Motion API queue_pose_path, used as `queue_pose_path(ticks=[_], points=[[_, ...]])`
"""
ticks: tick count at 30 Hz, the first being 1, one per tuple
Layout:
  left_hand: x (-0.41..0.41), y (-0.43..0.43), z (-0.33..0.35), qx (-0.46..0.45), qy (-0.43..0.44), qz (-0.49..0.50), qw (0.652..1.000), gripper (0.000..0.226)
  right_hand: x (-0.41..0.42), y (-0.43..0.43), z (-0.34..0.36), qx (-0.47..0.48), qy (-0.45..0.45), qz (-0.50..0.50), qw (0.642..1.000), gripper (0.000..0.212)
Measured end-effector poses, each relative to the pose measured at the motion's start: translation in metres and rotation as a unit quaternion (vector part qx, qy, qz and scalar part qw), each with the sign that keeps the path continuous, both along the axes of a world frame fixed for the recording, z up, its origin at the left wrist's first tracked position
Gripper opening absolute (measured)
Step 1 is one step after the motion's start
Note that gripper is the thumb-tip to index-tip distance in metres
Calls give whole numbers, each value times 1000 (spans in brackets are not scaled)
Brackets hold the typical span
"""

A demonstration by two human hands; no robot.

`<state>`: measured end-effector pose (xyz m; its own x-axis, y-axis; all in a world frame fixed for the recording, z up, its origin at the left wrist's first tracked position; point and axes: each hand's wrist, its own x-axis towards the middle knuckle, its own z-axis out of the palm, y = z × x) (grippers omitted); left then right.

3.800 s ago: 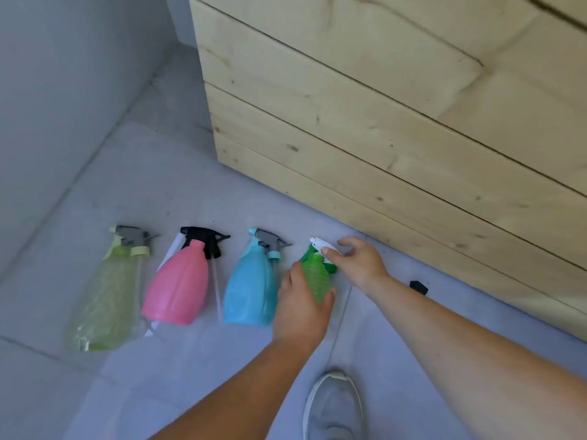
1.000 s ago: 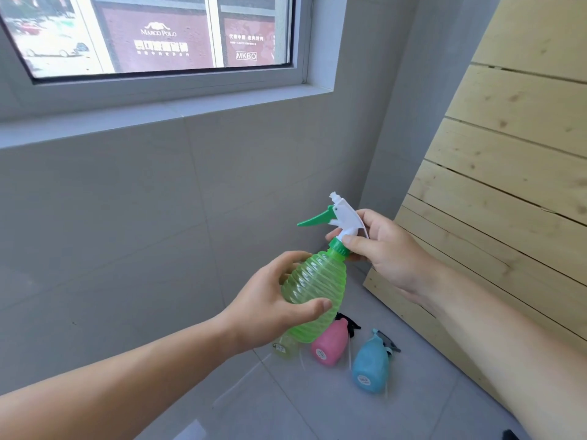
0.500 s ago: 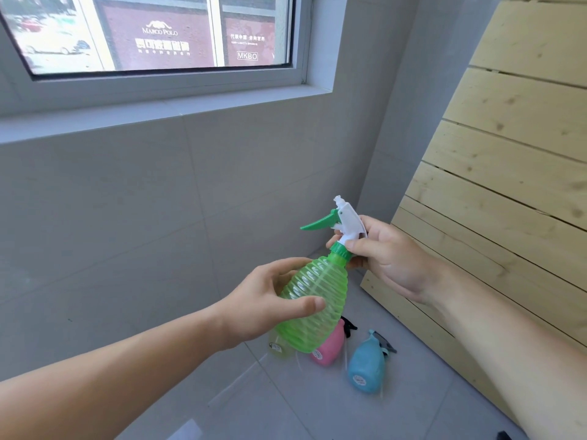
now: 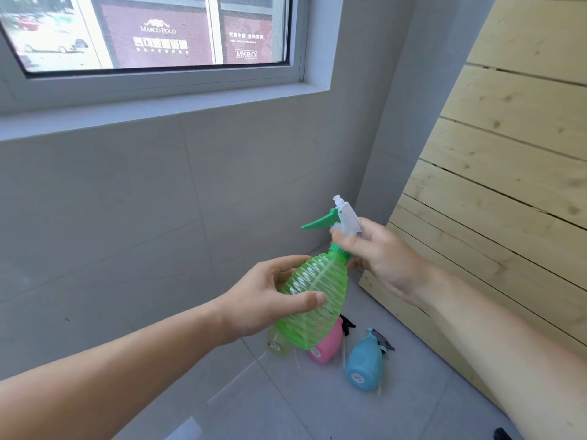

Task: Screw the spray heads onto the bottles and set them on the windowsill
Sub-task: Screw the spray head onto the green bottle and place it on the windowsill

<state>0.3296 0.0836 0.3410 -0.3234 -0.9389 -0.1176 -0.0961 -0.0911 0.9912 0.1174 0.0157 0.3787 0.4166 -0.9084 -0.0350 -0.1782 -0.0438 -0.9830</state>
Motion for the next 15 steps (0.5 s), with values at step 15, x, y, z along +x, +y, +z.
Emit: queue_pose_path(ticks=[15], points=[[1,-2,1,-5,-24,-9,1000,72,4,0,0,-22,33,-12,999,44]])
